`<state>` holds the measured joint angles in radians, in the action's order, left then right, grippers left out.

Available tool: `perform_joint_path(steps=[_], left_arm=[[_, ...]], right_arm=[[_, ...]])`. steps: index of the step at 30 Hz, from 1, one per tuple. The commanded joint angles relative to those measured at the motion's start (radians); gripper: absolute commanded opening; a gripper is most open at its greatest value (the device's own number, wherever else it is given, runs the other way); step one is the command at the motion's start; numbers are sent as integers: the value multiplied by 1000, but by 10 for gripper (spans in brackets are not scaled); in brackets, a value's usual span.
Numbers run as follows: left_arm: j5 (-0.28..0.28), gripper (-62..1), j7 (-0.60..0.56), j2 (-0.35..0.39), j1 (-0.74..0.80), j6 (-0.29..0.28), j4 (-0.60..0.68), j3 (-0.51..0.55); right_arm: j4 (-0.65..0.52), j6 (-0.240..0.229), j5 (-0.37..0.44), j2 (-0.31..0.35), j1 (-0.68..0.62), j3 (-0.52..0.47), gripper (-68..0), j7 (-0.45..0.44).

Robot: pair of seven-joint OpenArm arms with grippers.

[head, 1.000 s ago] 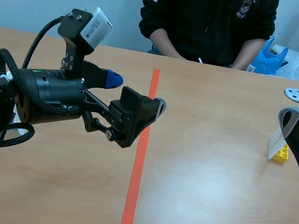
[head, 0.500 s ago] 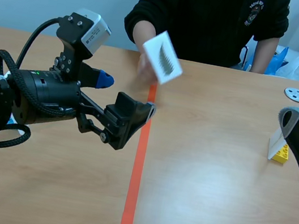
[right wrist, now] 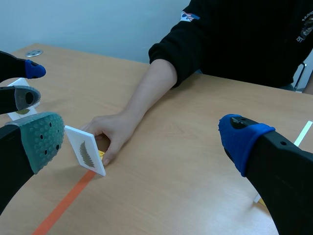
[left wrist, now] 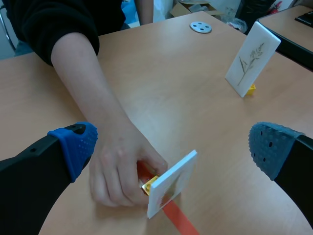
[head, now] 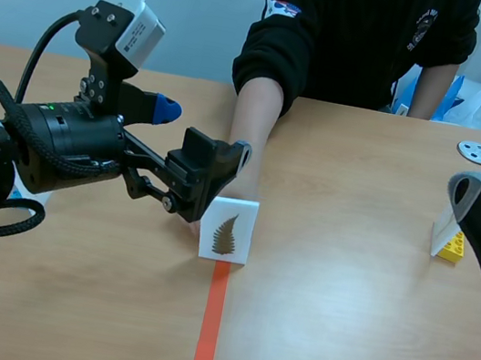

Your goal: Sort the leaf by its shape. The table is split by an orange tape line. A compound leaf with several leaflets goes to the left side, a simple leaf with one blade goes to the right side. Return to the home posture when a red brick is placed on the table.

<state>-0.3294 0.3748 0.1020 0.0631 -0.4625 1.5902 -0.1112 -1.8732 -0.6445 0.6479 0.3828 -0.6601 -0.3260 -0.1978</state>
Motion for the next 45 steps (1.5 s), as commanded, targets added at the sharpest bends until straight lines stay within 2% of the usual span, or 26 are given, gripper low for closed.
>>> perform_joint_path(steps=[1, 8, 13, 18, 25, 33, 41, 45], left_arm=[[-6, 14, -14, 8, 29, 4, 23, 20], [-26, 14, -26, 52, 131, 3, 40, 85], [-27, 14, -29, 66, 211, 3, 123, 140], [-10, 14, -46, 68, 288, 3, 198, 152], [5, 14, -71, 68, 324, 3, 208, 152], [83, 14, -110, 68, 324, -1, 208, 152], [87, 14, -112, 85, 324, -4, 208, 152], [87, 14, -116, 84, 324, -4, 208, 152]], right_arm=[[-11, -3, 14, 13, 1, -3, 4, -18], [-11, -3, 7, 13, 1, -3, 4, -5], [-11, -3, -34, 16, 1, -3, 4, 1], [-11, 0, -51, 45, 1, -2, 4, 21], [27, 1, -103, 100, 29, 38, 4, 27], [174, 4, -171, 124, 188, 217, 4, 27], [343, 9, -256, 119, 388, 437, 4, -9], [416, 43, -320, 89, 474, 523, 4, -17]])
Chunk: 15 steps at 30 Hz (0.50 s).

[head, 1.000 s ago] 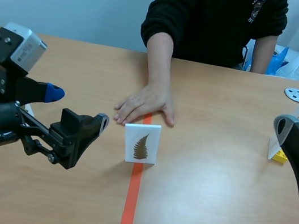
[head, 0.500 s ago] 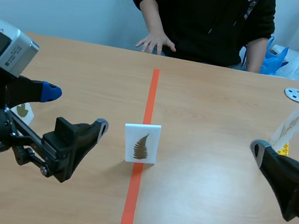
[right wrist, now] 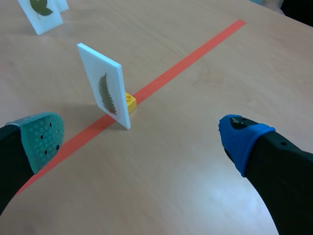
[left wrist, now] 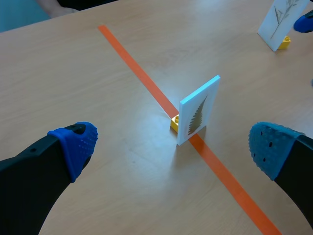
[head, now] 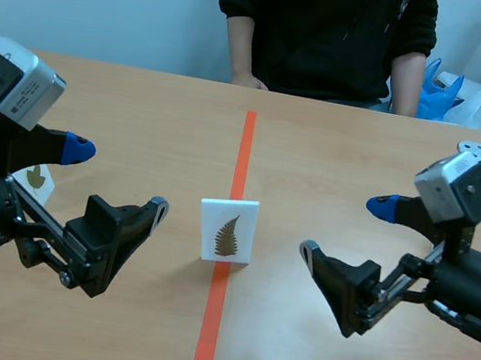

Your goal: Sort the leaf by its shape. The table is split by an orange tape line. A compound leaf with several leaflets goes to the left side, a simple leaf with one blade goes to the right side. Return to the home posture when a red brick is placed on the table.

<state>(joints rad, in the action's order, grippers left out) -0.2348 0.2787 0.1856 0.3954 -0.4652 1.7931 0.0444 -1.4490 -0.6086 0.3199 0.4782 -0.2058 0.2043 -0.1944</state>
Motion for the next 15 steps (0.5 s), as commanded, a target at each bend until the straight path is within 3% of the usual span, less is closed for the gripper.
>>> perform_joint_path(steps=[1, 10, 15], left_arm=[[-7, 14, -20, 1, -8, -1, 5, -4], [-7, 14, -20, 1, -8, -1, 5, -3], [-7, 14, -20, 1, -8, -1, 5, -3]], right_arm=[[13, 15, -3, -18, 40, 14, 4, -28], [219, 73, -94, -146, 228, 188, 4, -61], [319, 142, -142, -217, 297, 275, 4, -69]])
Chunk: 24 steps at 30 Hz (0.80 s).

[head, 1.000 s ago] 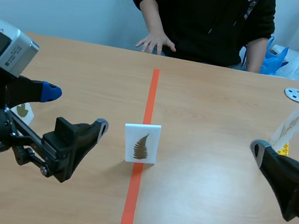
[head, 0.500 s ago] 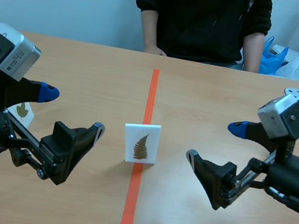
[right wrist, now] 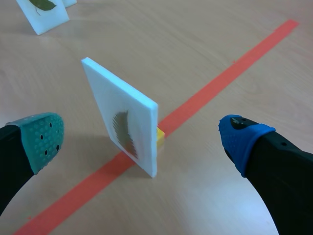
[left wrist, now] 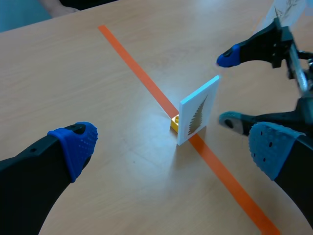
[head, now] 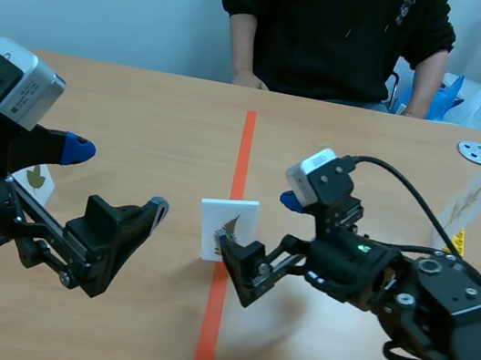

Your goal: Sort the leaf by its shape. The table is split by an orange tape line. A compound leaf with several leaflets goes to the left side, a simple leaf with one blade goes to the right side. Return to the home posture when a red brick is placed on the table.

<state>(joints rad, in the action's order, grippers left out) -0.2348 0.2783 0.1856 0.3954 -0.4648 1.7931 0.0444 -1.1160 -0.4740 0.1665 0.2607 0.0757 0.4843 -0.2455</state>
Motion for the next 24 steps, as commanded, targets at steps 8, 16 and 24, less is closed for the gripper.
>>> perform_joint_path(steps=[8, 16, 24], left_arm=[[-7, 14, -20, 1, -8, -1, 5, -3], [-7, 14, -19, 1, -8, -1, 5, 3], [-7, 14, -20, 1, -9, -1, 5, 24]], right_arm=[[141, 95, -63, -113, 83, 92, 4, -38], [219, 138, -93, -151, 101, 139, -88, -48], [219, 137, -93, -119, 74, 139, -316, -72]])
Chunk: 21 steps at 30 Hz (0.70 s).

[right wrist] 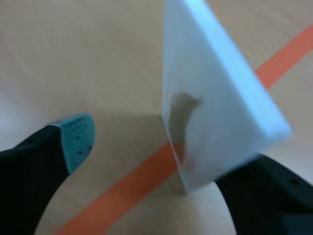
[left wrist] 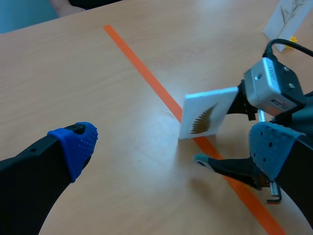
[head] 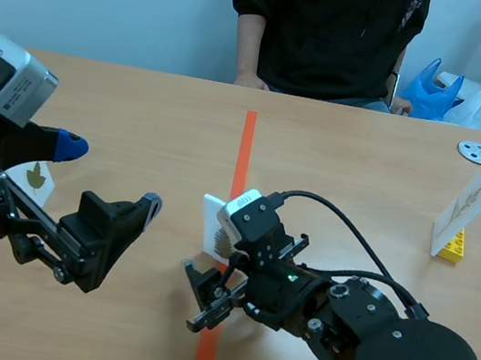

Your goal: Sort the leaf by its shape. The table is split by an orange tape line. A compound leaf with several leaflets goes to the left side, a simple leaf with one blade goes to the right side. Return to the home posture when a red brick is placed on the table.

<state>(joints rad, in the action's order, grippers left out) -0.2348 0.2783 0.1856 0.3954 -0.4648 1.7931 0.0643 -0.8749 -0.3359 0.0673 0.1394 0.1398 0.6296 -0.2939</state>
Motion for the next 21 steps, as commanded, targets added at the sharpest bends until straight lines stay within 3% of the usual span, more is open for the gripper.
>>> perform_joint_path(steps=[1, 6, 8, 11, 15, 21], left_arm=[[-7, 14, -20, 1, -11, -1, 5, 4], [-7, 14, -20, 1, -11, -1, 5, 5], [-7, 14, -20, 1, -11, -1, 5, 5], [-7, 14, -20, 1, -11, -1, 5, 5], [-7, 14, -20, 1, -11, -1, 5, 5], [-7, 14, -20, 1, -11, -1, 5, 5]], right_arm=[[-23, -1, 6, 5, 6, -6, -347, -24], [-23, 7, 6, 8, 3, -7, -532, -40], [-23, 8, 6, 8, 4, -7, -570, -63], [-34, 8, 6, 10, 4, -8, -610, -92], [-87, 8, 7, 31, -2, -15, -615, -116], [-220, 7, 7, 82, -64, -105, -640, -117]])
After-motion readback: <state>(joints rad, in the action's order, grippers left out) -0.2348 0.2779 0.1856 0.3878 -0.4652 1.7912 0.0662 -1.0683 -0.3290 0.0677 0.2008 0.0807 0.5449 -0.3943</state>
